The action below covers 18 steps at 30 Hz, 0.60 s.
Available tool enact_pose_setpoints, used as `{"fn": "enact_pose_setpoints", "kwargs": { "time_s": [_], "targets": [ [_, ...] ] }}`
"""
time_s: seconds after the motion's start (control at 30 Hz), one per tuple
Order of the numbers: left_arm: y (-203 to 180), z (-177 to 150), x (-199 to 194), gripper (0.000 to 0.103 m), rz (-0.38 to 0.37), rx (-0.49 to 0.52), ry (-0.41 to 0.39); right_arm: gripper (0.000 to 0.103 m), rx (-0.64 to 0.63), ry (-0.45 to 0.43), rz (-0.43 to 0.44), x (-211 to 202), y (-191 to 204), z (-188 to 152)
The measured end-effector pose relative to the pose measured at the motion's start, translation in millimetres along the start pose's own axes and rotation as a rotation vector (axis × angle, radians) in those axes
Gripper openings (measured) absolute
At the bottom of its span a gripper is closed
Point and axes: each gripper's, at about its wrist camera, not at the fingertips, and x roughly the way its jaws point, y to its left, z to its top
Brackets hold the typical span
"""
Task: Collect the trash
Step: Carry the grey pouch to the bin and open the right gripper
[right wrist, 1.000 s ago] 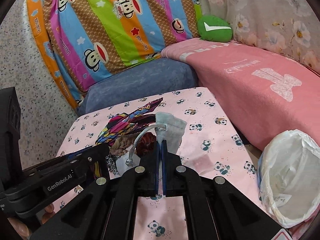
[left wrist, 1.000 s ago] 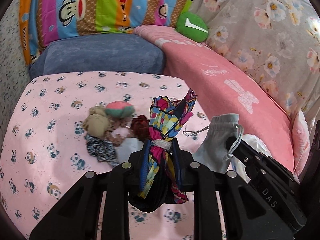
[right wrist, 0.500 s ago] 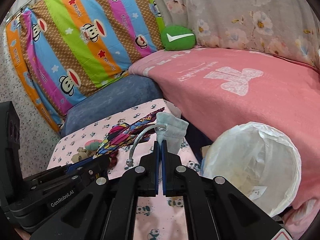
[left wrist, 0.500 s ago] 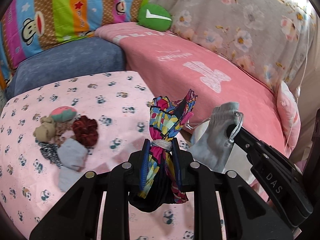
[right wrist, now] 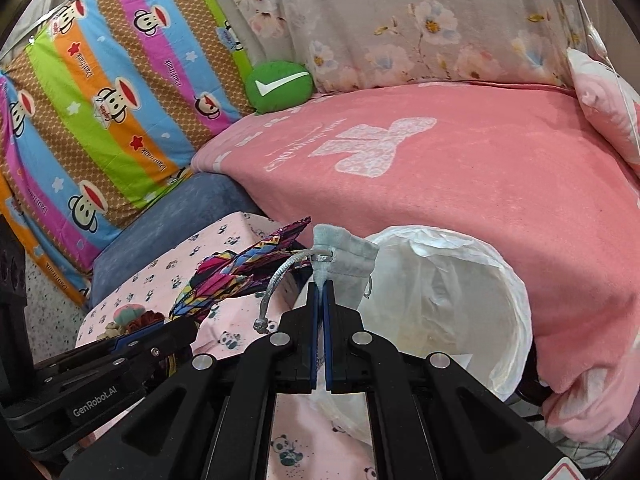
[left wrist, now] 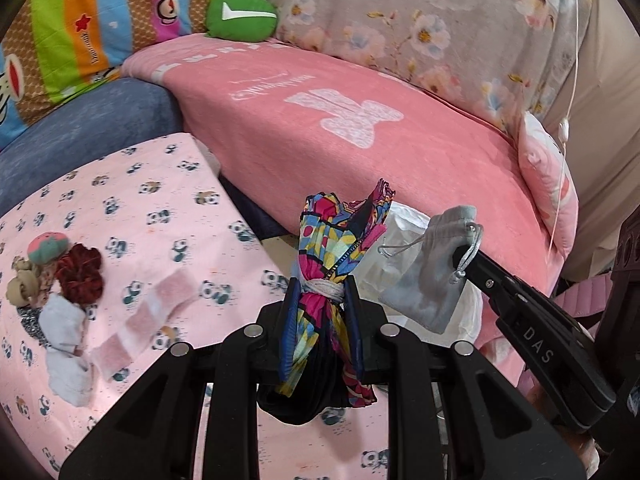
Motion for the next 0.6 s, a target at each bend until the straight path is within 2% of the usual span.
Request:
{"fn": "enact_pose_setpoints", "kwargs": {
  "time_s": [0.3, 0.37, 0.47, 0.6],
  "targets": [
    [-27, 6, 25, 0.023, -0.075, 0.024, 0.031, 0.002, 0.051, 0.018, -0.052, 6, -36, -3],
    [-31, 8, 29, 0.024, -0.084, 0.024, 0.026, 0.006, 0.056, 0.027, -0.057, 9, -38, -4],
    [-33, 10, 32, 0.051, -0.064, 0.008, 0.013, 0.013, 0.062, 0.028, -0.069, 11, -40, -5],
    [-29, 10, 34, 0.053, -0.042, -0.003, 0.017, 0.024, 0.059, 0.028, -0.08, 12, -40, -6]
  ]
}}
